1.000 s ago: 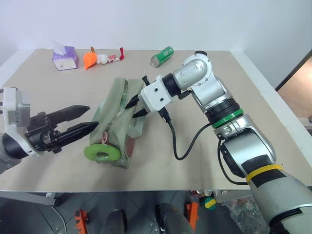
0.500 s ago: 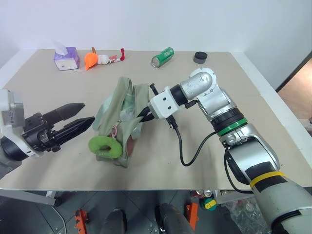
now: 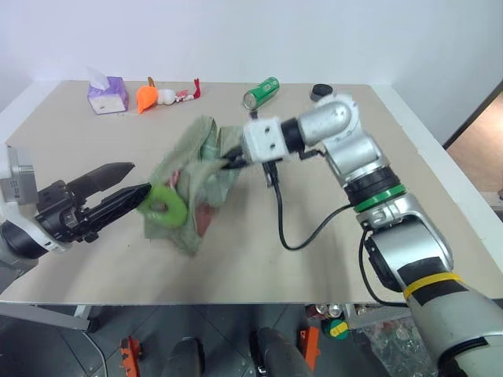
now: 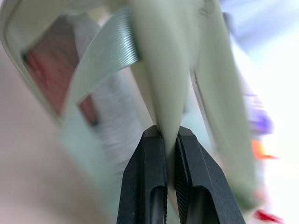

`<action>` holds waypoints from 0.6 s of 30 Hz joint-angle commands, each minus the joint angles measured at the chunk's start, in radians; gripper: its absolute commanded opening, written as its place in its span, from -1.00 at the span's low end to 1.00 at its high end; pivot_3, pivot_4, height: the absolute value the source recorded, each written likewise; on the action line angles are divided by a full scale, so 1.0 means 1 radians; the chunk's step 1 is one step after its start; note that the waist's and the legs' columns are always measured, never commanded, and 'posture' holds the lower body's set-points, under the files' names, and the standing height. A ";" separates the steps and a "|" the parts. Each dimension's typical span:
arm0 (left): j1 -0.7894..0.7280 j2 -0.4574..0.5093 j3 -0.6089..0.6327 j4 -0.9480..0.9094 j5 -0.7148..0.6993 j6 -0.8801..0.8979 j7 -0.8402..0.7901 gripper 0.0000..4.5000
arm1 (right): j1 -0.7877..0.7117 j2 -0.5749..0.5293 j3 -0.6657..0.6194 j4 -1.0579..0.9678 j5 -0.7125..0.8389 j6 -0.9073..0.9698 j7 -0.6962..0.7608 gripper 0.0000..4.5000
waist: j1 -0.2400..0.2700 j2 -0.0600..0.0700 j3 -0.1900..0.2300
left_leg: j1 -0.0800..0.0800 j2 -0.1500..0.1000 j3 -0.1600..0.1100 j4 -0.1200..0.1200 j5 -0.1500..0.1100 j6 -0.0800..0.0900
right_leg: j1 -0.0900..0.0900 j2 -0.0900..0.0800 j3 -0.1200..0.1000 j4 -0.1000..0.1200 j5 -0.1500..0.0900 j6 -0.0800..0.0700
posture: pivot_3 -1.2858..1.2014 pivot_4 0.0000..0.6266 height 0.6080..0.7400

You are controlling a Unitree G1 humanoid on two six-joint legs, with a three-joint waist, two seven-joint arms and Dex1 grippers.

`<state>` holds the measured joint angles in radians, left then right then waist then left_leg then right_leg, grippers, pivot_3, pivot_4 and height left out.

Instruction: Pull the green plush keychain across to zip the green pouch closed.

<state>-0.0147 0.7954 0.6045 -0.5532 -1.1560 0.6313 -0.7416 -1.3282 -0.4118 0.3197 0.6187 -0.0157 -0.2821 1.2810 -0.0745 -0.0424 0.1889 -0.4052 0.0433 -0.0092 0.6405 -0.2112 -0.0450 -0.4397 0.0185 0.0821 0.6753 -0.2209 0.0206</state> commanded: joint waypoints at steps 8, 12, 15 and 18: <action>-0.028 -0.004 -0.024 -0.030 0.001 -0.029 0.018 0.37 | 0.021 -0.236 -0.039 -0.425 0.027 0.333 0.142 -0.97 | 0.002 0.001 0.000 | -0.002 0.000 -0.001 -0.004 -0.002 0.001 | -0.003 0.000 0.000 0.000 -0.005 -0.001 | 0.03 -0.52 1.00; -0.042 -0.005 -0.035 -0.031 0.001 -0.030 0.022 0.37 | 0.020 -0.288 0.002 -0.563 -0.003 0.639 0.166 -0.97 | 0.001 0.001 0.001 | -0.001 0.002 -0.001 -0.004 -0.002 0.001 | -0.003 0.002 0.000 0.001 -0.006 -0.003 | 0.03 -0.52 1.00; -0.038 -0.009 -0.033 -0.041 -0.005 -0.032 0.028 0.37 | 0.034 -0.310 0.031 -0.609 -0.034 0.773 0.157 -0.97 | 0.000 0.001 0.001 | 0.000 0.002 -0.001 -0.004 -0.002 0.001 | -0.003 0.003 0.000 0.003 -0.006 -0.004 | 0.03 -0.52 1.00; -0.024 -0.015 -0.025 -0.050 -0.006 -0.033 0.030 0.37 | 0.012 -0.280 0.045 -0.596 -0.041 0.954 0.112 -0.97 | 0.000 0.001 0.001 | 0.000 0.002 -0.001 -0.003 -0.001 0.000 | -0.003 0.004 0.000 0.005 -0.006 -0.004 | 0.03 -0.52 1.00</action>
<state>-0.0421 0.7811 0.5559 -0.5705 -1.1548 0.6248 -0.7127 -1.2818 -0.6966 0.3723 0.0383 -0.0446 0.5652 1.4249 -0.0748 -0.0416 0.1894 -0.4043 0.0457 -0.0105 0.6377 -0.2126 -0.0447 -0.4424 0.0226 0.0823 0.6802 -0.2268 0.0162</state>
